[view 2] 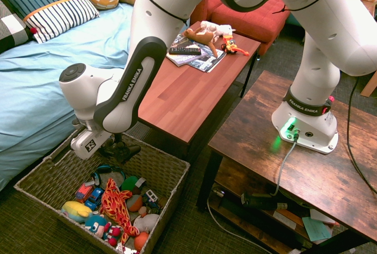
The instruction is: Put the gamepad in the basket
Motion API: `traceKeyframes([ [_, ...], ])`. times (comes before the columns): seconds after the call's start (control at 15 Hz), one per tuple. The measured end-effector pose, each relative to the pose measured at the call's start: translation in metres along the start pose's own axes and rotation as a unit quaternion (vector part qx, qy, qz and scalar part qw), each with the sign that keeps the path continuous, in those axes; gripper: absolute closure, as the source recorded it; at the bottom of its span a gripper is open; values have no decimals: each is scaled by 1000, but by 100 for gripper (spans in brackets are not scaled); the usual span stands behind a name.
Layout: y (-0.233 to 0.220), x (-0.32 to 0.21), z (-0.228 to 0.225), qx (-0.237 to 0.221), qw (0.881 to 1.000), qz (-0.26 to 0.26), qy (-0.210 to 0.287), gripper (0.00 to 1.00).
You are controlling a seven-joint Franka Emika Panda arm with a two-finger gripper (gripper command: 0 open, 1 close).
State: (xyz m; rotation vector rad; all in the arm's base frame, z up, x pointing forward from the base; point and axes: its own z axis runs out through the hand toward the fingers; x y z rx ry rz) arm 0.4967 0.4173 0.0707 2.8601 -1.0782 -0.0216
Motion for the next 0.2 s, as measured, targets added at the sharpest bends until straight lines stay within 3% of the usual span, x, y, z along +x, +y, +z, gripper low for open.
traceKeyframes([
  [0.2, 1, 5, 0, 0, 1000, 2, 4, 0],
])
